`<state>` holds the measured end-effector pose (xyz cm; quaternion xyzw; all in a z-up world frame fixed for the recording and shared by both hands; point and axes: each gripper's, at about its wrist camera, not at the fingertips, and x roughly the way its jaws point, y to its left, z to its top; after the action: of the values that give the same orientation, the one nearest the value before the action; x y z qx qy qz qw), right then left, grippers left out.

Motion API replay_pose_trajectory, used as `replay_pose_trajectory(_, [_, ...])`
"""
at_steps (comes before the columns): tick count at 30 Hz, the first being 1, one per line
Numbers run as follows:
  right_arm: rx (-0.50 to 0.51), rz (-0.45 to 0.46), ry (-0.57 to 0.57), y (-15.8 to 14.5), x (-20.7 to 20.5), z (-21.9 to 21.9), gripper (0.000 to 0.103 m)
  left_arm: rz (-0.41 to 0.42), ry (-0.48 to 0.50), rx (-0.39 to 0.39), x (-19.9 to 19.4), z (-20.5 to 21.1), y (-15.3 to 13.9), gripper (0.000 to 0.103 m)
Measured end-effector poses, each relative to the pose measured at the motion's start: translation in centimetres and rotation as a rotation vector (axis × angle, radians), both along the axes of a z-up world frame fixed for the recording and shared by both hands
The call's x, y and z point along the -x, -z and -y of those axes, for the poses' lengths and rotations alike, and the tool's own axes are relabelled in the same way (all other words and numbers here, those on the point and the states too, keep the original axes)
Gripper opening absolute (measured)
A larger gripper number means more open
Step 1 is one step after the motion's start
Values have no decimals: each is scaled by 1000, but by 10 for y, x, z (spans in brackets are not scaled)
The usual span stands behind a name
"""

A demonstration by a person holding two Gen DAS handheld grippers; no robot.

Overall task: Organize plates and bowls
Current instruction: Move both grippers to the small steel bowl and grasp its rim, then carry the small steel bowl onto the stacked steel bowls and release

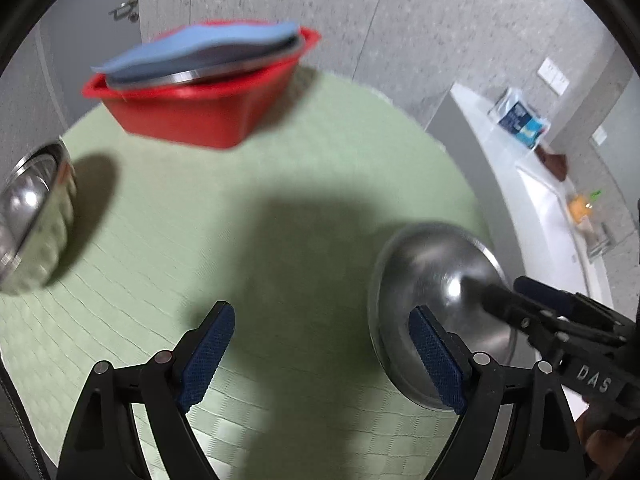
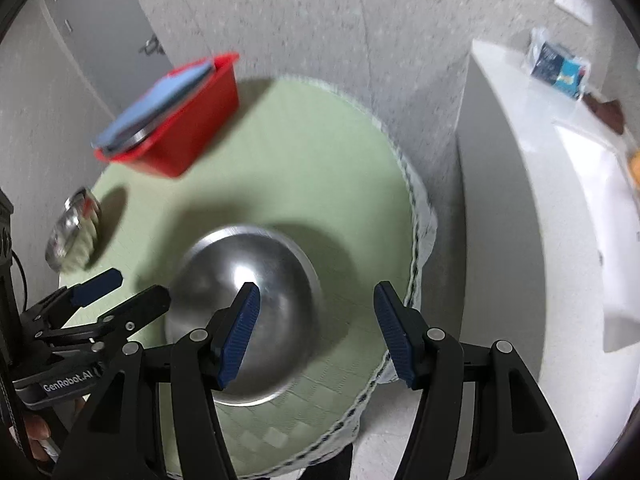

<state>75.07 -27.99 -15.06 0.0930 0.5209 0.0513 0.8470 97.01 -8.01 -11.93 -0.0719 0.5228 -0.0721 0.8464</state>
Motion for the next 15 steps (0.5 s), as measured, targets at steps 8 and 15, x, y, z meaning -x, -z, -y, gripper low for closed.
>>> replay_pose_trajectory(8, [-64,-59,-119,26,-4,-13,38,-48,28,26,-20,22,17,43])
replay_pose_trajectory(15, [-62,-60,-143,24,-6,-21,26,-25,91,35,-35,28,15,14])
